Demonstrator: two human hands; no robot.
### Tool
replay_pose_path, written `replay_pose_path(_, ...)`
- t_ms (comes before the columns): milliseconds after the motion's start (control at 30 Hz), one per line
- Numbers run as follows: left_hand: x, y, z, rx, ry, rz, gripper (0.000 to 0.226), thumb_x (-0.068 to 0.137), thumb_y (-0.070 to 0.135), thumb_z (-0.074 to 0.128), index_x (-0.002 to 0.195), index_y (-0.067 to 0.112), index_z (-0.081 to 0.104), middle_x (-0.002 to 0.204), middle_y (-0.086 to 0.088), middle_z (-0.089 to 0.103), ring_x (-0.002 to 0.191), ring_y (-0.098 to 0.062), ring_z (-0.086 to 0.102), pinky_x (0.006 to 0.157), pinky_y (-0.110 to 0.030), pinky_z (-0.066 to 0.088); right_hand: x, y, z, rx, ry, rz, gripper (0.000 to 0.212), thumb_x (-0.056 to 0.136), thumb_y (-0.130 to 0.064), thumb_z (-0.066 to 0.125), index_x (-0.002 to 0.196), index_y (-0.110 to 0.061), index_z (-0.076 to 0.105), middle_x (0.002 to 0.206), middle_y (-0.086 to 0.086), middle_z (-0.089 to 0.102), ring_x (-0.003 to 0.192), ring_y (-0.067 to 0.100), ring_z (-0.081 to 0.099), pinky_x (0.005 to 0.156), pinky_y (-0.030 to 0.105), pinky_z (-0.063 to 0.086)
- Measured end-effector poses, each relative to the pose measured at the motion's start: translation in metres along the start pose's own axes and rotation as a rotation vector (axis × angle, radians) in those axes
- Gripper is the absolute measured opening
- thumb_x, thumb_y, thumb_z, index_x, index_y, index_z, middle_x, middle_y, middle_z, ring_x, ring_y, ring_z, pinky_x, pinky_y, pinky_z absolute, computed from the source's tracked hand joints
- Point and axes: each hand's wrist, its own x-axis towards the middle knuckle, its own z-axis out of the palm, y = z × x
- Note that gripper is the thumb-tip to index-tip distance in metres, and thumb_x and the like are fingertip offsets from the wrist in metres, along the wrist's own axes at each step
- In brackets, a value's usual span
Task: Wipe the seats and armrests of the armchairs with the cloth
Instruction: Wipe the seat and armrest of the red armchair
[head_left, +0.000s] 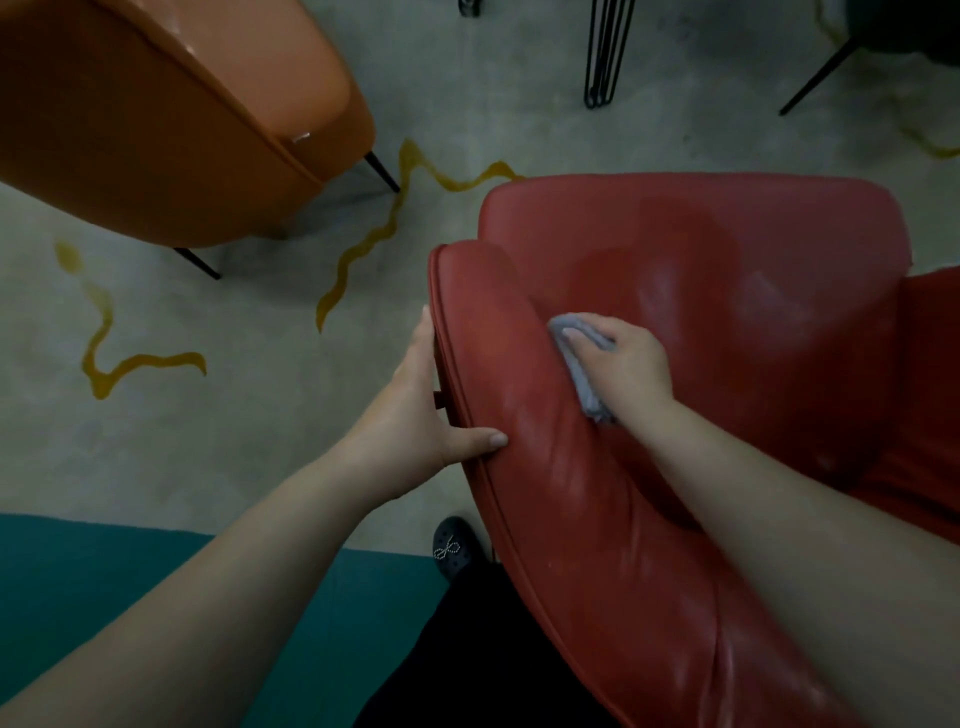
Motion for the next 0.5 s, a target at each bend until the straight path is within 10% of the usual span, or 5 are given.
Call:
replay_pose_path(200,-0.001,-0.002,0.0,-0.005,0.008,0.01,0.129,0.064,0.03,0.088,0.15,0.046,-0.007,0.134,0.035,0.036,0.11,0.011,0.052,0.081,-0.005,0.047,-0.051,-0.022,0.008,0.12,-0.023,-0.223,0.023,0.079,-0.049,0.063,0.102,-0.052,0.067,0.096,-0.025,0.07,0.092,-0.01,0.063,0.08,0.004,0.043)
replay_pose_path(500,-0.005,0.007,0.004,0.072,0.001,-0.019,0.129,0.068,0.027,0.086,0.151,0.04,-0.012,0.121,0.041,0.035,0.097,0.02,0.05,0.071,0.003,0.042,-0.077,0.019,-0.032,0.091,0.078,-0.043,0.026,0.085,-0.038,0.066,0.11,-0.034,0.07,0.099,-0.027,0.067,0.101,-0.008,0.061,0.083,-0.002,0.037)
